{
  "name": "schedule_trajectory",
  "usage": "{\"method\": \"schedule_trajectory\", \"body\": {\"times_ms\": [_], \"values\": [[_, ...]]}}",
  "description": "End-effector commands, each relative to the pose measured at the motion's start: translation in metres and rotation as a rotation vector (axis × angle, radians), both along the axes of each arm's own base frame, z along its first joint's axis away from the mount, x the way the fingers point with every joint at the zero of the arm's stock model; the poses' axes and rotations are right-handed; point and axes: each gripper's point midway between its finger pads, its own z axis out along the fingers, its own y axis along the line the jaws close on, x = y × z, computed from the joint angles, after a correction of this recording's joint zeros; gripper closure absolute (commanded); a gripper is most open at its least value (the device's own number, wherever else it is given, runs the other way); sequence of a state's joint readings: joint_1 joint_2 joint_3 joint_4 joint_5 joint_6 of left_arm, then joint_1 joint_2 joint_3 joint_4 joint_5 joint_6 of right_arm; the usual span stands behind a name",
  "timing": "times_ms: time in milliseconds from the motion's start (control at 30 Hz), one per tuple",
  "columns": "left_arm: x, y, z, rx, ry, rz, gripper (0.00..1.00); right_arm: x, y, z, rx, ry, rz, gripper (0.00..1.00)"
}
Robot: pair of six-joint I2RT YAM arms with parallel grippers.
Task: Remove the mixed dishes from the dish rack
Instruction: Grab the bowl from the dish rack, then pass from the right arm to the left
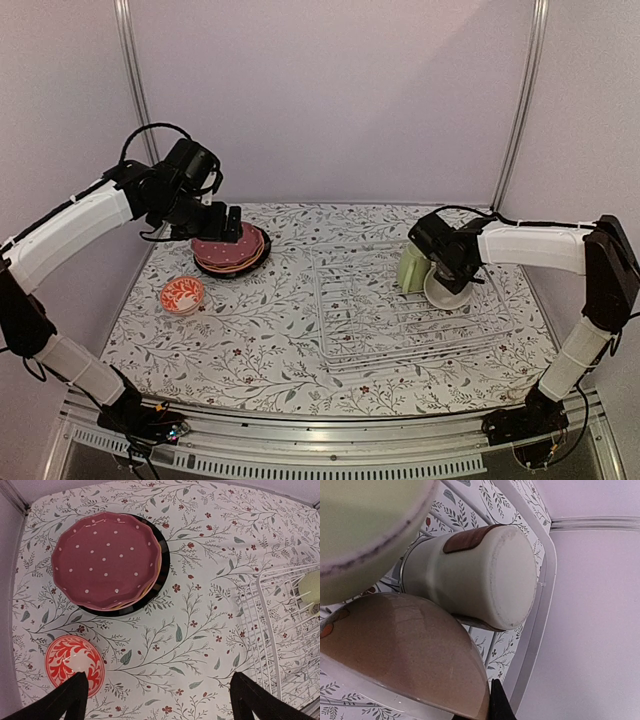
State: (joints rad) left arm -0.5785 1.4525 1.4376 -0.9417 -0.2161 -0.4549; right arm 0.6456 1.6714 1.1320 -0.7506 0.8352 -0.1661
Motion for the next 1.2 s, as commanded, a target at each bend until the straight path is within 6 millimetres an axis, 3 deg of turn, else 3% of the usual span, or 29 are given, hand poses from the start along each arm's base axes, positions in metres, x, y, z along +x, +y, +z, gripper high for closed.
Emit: {"method": "schedule_trajectory", "body": {"times_ms": [0,167,400,733,933,1167], "values": [[-0.004,-0.004,0.014,-0.021,-0.037,-0.027,0.0,0.001,-0.003,0.003,0.003,-0.015,-0.028,1.0],[-0.007,-0.003,0.015,-0.024,-0.04,-0.028,0.0,-0.011,-0.01,0.021,0.024,-0.023,-0.061,1.0],[-0.006,-0.007,0.018,-0.049,-0.048,-0.033,0.0,-0.028,-0.015,0.064,0.091,-0.073,-0.111,1.0],[-0.007,-0.008,0.052,-0.108,-0.191,-0.049,0.01,-0.049,-0.005,0.133,0.382,-0.171,-0.132,1.0],[-0.012,-0.025,0.073,-0.19,-0.253,-0.085,0.0,-0.051,0.038,0.171,0.628,-0.16,-0.084,1.0],[-0.027,-0.056,0.11,-0.281,-0.389,-0.172,0.0,-0.038,0.116,0.19,0.864,-0.165,-0.067,1.0]]}}
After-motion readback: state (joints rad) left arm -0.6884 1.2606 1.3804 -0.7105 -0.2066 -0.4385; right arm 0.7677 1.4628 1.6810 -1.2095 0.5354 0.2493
